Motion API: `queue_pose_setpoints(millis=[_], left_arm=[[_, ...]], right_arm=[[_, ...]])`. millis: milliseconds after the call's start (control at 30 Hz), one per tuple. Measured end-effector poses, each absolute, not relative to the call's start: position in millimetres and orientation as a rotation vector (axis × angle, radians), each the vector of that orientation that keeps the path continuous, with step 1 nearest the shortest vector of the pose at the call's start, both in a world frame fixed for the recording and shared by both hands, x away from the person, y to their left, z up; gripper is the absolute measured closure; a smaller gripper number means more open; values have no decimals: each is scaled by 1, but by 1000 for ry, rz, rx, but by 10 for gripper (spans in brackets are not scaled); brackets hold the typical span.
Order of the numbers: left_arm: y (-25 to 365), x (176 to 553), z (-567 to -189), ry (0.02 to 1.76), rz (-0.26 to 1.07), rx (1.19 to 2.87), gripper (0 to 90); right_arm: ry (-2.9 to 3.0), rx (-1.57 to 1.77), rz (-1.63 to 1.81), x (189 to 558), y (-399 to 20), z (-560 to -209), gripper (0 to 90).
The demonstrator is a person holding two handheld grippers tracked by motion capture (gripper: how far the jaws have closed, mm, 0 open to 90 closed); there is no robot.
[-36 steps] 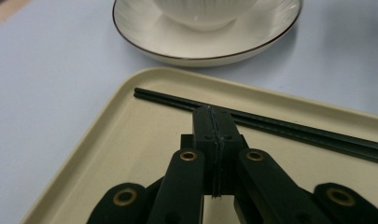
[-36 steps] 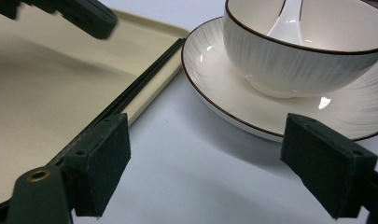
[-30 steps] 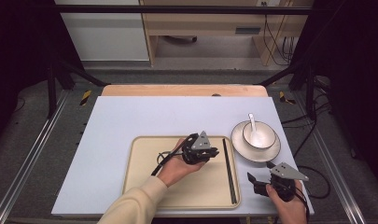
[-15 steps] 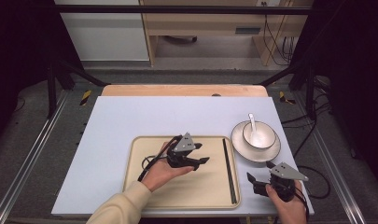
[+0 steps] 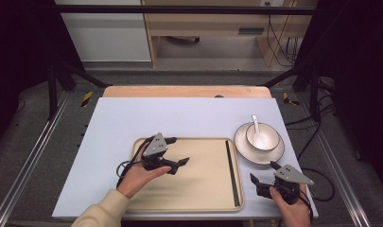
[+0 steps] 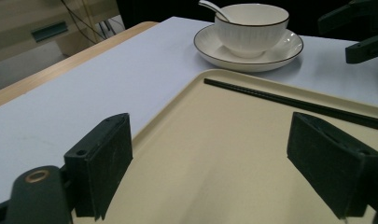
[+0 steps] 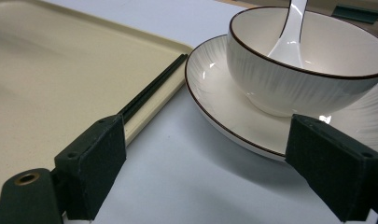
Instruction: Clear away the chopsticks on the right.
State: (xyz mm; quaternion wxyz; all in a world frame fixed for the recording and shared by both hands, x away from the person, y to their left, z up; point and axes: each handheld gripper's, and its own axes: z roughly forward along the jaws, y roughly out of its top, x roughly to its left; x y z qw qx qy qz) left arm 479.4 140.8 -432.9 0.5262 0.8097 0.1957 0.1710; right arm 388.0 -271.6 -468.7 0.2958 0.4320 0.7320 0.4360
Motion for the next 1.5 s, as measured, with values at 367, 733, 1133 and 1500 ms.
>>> queue_pose_setpoints(millis=[367, 733, 1133, 1500], left_arm=[[182, 470, -433, 525, 480, 1900, 88], [218, 457, -436, 557, 521, 1845, 69], [262, 443, -439, 592, 585, 1788, 47], [288, 435, -453, 619, 610, 1715, 39]], right_arm=[[1944, 1119, 1167, 388, -269, -469, 102], [1933, 1129, 1160, 388, -270, -469, 91], [1912, 1107, 1148, 389, -272, -469, 77], [1868, 1138, 1217, 391, -276, -469, 77]])
